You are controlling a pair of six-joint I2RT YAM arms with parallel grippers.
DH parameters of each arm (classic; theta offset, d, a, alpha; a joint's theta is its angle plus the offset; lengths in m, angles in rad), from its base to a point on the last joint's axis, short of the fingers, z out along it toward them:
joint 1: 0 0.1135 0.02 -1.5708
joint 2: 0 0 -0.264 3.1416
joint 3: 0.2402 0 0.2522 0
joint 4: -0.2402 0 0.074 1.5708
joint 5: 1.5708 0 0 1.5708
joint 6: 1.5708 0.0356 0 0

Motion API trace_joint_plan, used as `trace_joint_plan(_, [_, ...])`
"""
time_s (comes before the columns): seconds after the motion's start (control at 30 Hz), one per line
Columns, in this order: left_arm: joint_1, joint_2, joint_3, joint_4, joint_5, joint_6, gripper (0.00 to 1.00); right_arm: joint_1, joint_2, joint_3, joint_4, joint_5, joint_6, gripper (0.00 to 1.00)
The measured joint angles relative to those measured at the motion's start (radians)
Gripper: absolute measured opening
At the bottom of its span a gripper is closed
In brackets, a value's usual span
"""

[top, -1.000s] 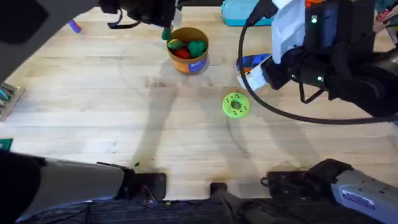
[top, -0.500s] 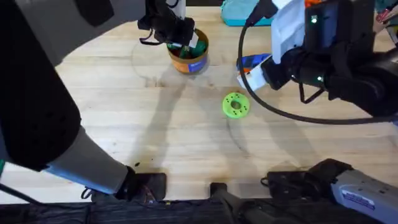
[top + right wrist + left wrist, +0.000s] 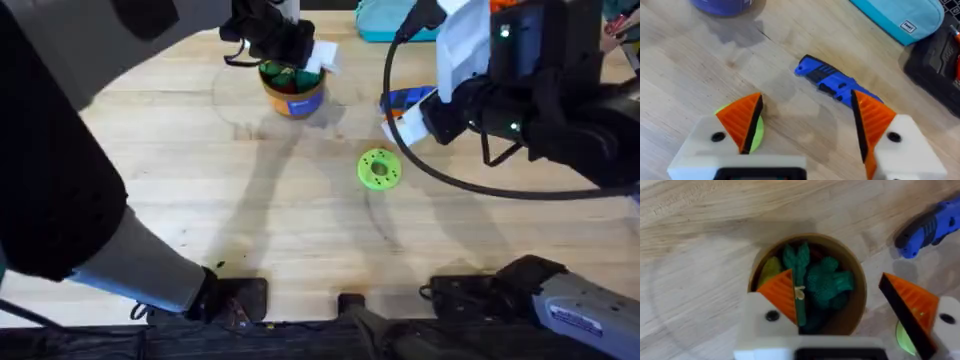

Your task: Pick up the gripper from the table and insert it into the empty holder that is missing its gripper. Then pick up a screw, insert it into the mounting hole, and use the screwdriver to tighten it. Finally, clean up the table by picking up the vegetable and placing it into the bucket.

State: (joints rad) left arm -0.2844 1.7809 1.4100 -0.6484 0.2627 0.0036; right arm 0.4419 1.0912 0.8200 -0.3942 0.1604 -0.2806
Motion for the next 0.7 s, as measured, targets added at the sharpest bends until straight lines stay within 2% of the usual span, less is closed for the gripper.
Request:
trace_joint_plan(0.13, [0.001,-0.002,0.072,-0.010,0.003,0.000,0.986,0.000,0.000,0.000,0.000,0.000,0.000,0.986])
trace_joint_plan(0.23, [0.001,-0.020,0.126,-0.058,0.003,0.003,0.986,0.000,0.000,0.000,0.000,0.000,0.000,0.986])
trace_joint_plan(0.37, [0.001,-0.091,0.171,-0.168,0.003,0.020,0.986,0.000,0.000,0.000,0.000,0.000,0.000,0.986])
trace_joint_plan(0.53, [0.007,-0.210,0.181,-0.368,-0.005,0.069,0.988,0.000,0.000,0.000,-0.019,0.000,0.000,0.986])
trace_joint_plan(0.7, [0.010,-0.292,0.184,-0.556,-0.060,0.101,0.988,0.000,0.000,0.000,-0.059,0.000,0.000,0.986])
